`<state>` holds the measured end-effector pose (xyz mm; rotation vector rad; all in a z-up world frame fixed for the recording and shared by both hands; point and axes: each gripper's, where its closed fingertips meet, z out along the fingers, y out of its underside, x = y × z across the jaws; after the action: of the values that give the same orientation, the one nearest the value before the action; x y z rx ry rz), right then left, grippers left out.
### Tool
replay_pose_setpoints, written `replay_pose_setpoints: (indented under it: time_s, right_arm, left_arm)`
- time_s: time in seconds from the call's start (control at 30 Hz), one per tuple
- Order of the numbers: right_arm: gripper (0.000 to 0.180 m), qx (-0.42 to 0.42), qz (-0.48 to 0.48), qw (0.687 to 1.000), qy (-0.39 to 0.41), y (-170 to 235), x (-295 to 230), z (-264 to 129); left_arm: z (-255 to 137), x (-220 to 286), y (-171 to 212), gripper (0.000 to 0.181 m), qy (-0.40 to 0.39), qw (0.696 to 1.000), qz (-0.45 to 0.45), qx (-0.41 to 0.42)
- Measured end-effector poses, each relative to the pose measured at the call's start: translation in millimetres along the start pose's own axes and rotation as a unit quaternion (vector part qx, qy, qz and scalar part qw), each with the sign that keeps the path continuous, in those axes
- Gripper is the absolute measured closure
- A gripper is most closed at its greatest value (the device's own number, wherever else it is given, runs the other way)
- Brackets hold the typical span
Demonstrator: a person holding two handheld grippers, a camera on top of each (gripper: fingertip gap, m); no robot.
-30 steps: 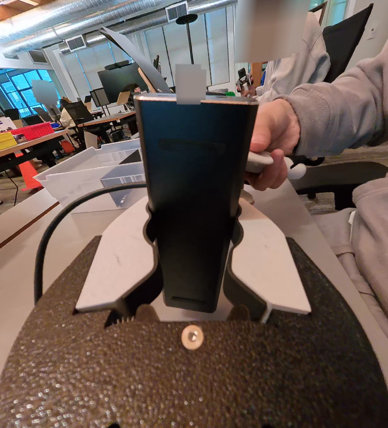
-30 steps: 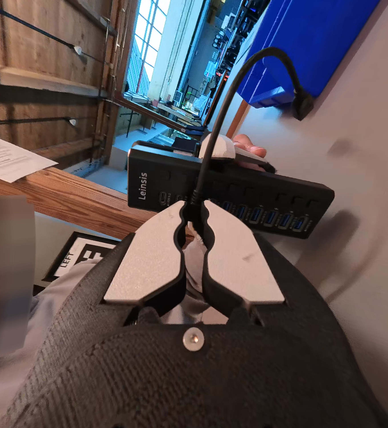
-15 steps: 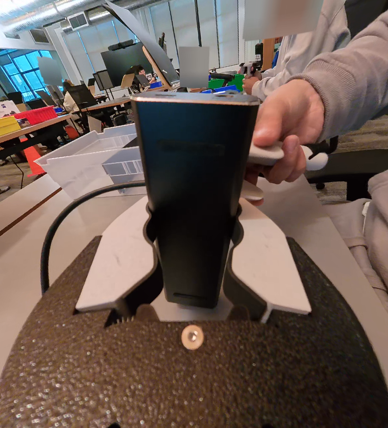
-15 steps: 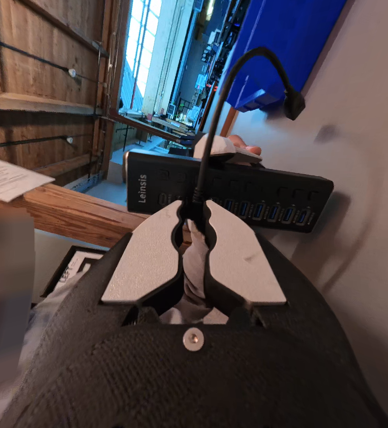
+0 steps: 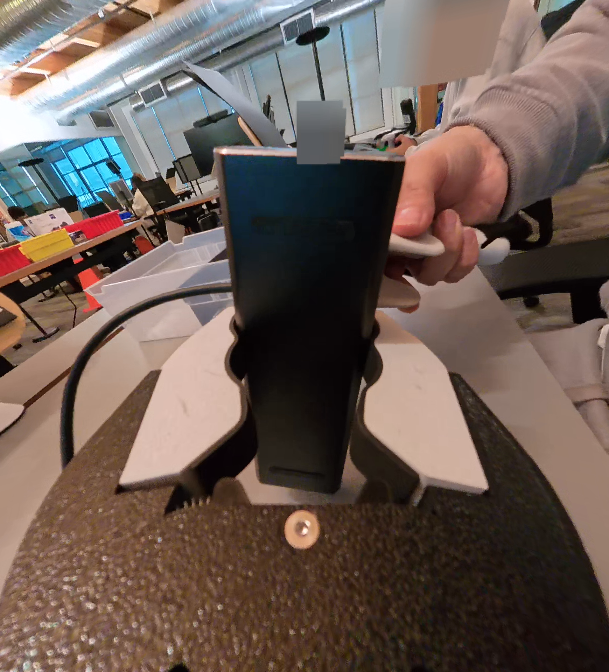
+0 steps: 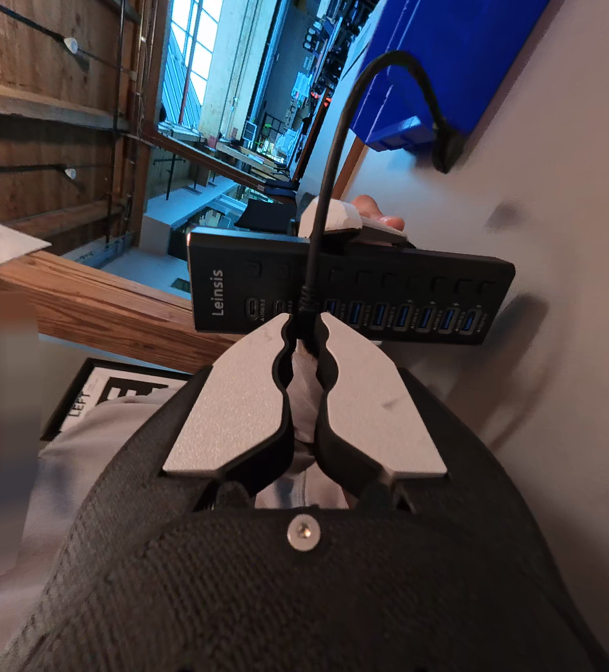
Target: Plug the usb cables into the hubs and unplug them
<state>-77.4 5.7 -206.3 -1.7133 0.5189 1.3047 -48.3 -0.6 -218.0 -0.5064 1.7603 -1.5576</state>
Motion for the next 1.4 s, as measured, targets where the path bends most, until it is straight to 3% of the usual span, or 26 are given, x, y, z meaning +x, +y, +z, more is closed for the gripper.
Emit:
replay_pose_setpoints:
  time_s: [0.4,0.6,0.9,1.13,1.27,1.4]
  right_arm:
    - [0.170,0.024,0.022,0.999,-0.042,-1.0,-3.1,-4.2]
    - [0.171,0.052,0.093,0.990,-0.098,-3.6,-10.3,-0.5]
    - [0.171,0.075,0.078,0.992,-0.066,-14.3,-5.2,-1.4]
    - [0.171,0.038,0.072,0.995,-0.063,-11.2,-6.6,0.0]
    - [0.170,0.079,0.027,0.995,-0.049,-17.4,-6.6,1.6]
    - [0.171,0.121,0.056,0.987,-0.088,-17.3,-14.3,4.0]
  left_arm:
    - [0.8,1.8,-5.1,0.119,0.010,0.999,-0.026,0.019]
    - [-3.7,2.8,-14.2,0.119,0.025,0.997,-0.052,0.060]
    - [-4.8,1.9,-12.0,0.119,0.024,0.997,-0.049,0.059]
    - [-6.1,3.4,-13.0,0.119,0.030,0.996,-0.047,0.065]
    - [-7.1,-2.5,-13.8,0.119,0.011,0.996,-0.050,0.066]
    - [-13.2,-2.6,-21.5,0.119,0.016,0.995,-0.053,0.078]
